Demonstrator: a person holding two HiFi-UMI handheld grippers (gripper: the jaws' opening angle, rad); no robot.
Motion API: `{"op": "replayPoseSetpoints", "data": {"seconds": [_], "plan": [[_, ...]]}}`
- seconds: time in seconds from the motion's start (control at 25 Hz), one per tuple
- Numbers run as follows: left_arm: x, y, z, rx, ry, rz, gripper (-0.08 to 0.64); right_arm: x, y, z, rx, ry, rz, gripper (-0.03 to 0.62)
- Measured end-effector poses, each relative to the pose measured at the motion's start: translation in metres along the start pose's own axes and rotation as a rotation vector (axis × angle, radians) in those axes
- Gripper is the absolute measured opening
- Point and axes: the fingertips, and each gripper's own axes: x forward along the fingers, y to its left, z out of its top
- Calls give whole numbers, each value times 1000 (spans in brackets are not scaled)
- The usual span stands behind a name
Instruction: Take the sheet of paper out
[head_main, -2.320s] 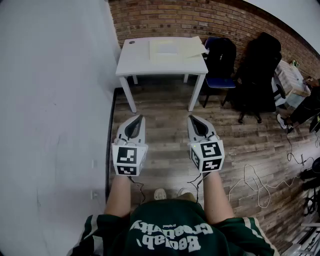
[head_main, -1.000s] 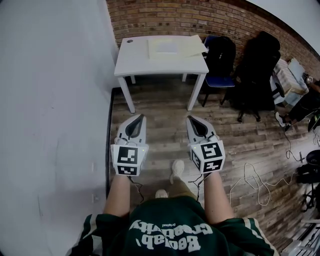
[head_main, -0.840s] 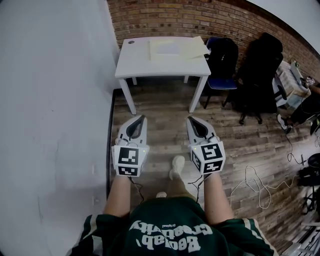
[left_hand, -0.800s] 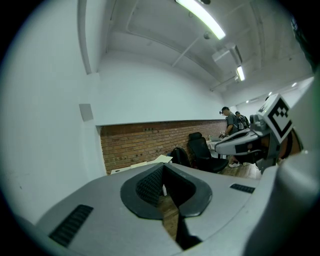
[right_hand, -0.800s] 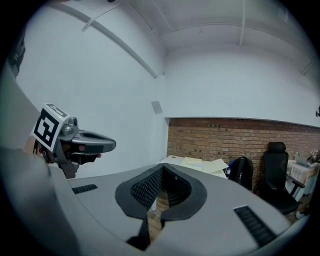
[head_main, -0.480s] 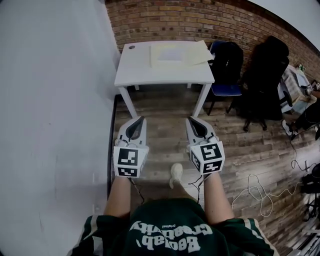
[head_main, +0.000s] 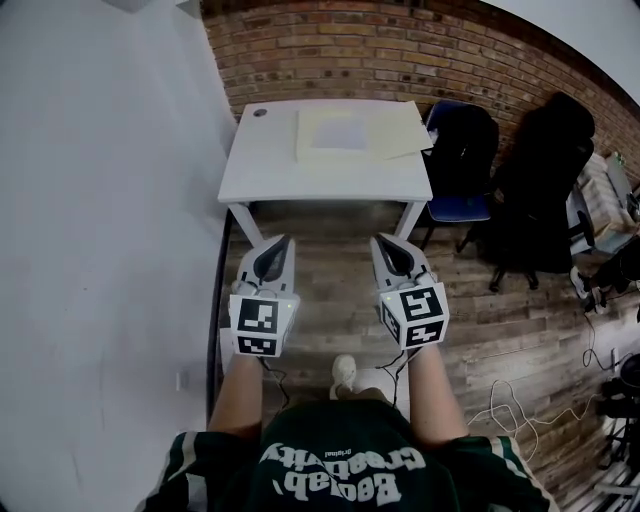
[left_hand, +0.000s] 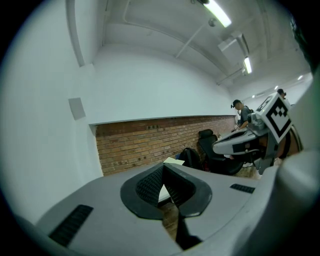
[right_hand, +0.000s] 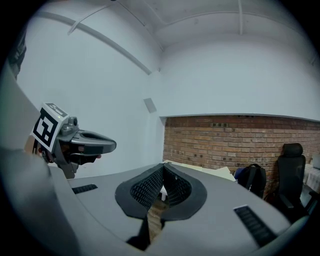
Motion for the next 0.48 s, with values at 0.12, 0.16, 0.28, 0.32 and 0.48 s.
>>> {"op": "replayPoseSetpoints", "data": {"seconds": [0.12, 0.16, 0.28, 0.32, 0.48], "plan": [[34, -1, 6, -2, -1, 0, 0, 22, -27, 1, -5, 4, 8, -8], [44, -1, 7, -2, -1, -1, 0, 29, -35, 1, -5, 5, 11, -8], [69, 0, 8, -1, 2, -2, 0, 46, -51, -1, -9, 7, 19, -8], [76, 1, 8, 2, 4, -3, 0, 51, -56, -2, -9, 10, 21, -8], [98, 1, 12, 19, 8, -10, 0, 63, -73, -5, -7, 18, 20, -8]]}}
